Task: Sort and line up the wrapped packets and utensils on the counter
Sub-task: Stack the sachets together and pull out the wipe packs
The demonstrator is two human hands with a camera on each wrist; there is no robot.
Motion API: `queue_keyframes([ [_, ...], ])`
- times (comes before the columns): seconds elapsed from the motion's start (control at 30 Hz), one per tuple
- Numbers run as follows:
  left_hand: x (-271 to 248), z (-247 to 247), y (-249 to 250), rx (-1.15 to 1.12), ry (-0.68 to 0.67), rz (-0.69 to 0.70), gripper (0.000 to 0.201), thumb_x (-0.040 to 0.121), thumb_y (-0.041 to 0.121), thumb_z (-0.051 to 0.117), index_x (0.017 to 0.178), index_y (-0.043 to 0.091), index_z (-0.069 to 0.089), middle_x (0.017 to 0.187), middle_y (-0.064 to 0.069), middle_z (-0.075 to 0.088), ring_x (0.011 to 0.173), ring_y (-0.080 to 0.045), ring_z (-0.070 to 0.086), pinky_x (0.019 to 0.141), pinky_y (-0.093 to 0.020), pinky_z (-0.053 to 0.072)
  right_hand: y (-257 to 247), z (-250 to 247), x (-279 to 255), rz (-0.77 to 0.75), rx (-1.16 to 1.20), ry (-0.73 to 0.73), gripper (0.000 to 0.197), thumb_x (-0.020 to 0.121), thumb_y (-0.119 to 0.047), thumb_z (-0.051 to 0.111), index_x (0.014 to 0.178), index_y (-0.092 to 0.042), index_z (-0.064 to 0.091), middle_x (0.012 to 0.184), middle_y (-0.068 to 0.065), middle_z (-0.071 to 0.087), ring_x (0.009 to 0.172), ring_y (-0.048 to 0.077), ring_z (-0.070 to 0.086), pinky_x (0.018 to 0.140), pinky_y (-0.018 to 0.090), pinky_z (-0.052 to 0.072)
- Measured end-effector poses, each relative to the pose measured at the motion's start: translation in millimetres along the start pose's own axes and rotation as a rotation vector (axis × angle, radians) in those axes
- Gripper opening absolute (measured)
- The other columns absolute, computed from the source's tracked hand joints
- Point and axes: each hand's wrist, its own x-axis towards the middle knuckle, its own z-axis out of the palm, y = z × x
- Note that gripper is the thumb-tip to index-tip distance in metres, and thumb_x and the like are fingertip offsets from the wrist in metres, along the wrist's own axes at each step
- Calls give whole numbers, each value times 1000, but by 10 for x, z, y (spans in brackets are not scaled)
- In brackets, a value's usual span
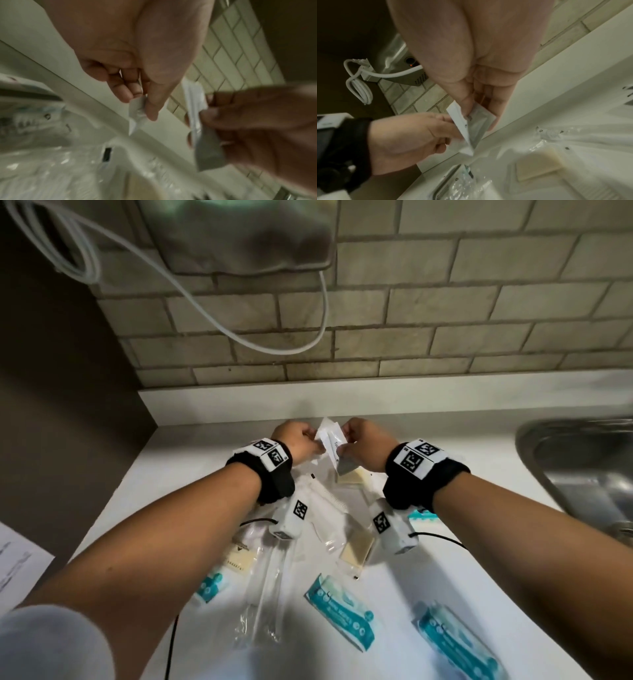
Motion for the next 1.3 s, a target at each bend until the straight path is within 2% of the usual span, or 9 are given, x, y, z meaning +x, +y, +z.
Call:
queue_keyframes([
  [0.07, -100, -120, 30, -182, -6, 22, 15, 75, 13, 80, 82, 15, 67, 70, 3, 64, 67, -14, 59, 70, -23, 47, -22, 20, -3, 0, 25, 37, 19, 82, -6, 64, 92, -15, 50, 90, 6, 58, 82, 21, 53, 73, 30, 42],
  [0.3, -522, -340, 51, -402, -61, 60, 35, 74, 11, 82, 105, 9, 66, 80, 3, 72, 65, -5, 66, 55, -14, 47, -148, -39, -69, -30, 101, 129, 19, 85, -7, 65, 94, -14, 50, 78, -3, 54, 80, 24, 55, 73, 29, 44],
  [0.37, -625, -390, 26, -446, -75, 66, 38, 73, 6, 81, 108, 10, 66, 88, -2, 74, 74, -11, 70, 66, -23, 54, -213, -42, -104, -35, 186, 115, 20, 84, -5, 67, 94, -14, 52, 75, -4, 52, 87, 33, 62, 81, 42, 54],
  [0.43, -736, -439, 1, -490, -87, 72, 41, 74, -1, 79, 112, 7, 65, 98, -10, 75, 84, -21, 71, 81, -32, 58, -269, -35, -153, -41, 290, 83, 18, 84, -2, 66, 93, -13, 54, 77, -1, 50, 84, 34, 64, 75, 53, 58],
  [0.57, -927, -482, -54, -536, -81, 58, 59, 74, -12, 74, 126, 6, 56, 94, -11, 73, 79, -21, 70, 78, -31, 59, -392, 36, -276, -72, 409, 4, 26, 85, 5, 65, 82, -16, 50, 70, 0, 46, 63, 16, 57, 52, 35, 59],
  [0.83, -1174, -616, -192, -528, -62, 22, 69, 71, -17, 72, 126, 13, 42, 104, -13, 67, 86, -30, 67, 84, -48, 54, -628, 329, -314, -85, 417, -2, 20, 87, -4, 67, 94, -8, 48, 72, 2, 49, 59, 18, 56, 64, 44, 60],
  [1.1, -1323, -906, -541, -534, -12, -36, 59, 76, -18, 66, 122, 11, 45, 109, -17, 65, 93, -29, 67, 82, -44, 58, -951, 552, -252, -152, 373, 52, 12, 94, -7, 55, 100, -11, 46, 77, -3, 48, 67, 17, 56, 56, 35, 58],
  [1.23, -1318, -1043, -716, -501, 26, -25, 53, 80, -14, 64, 122, 18, 57, 107, -8, 62, 89, -21, 67, 75, -32, 60, -1072, 629, -221, -235, 269, 61, 13, 95, -6, 48, 106, -11, 54, 75, -4, 54, 71, 23, 57, 63, 40, 53],
  [1.3, -1314, -1104, -805, -480, 37, -34, 53, 81, -12, 63, 122, 21, 59, 103, -4, 62, 88, -21, 67, 78, -34, 59, -1110, 674, -224, -262, 274, 24, 18, 96, -1, 45, 102, -11, 58, 72, -2, 55, 63, 17, 57, 57, 30, 48],
])
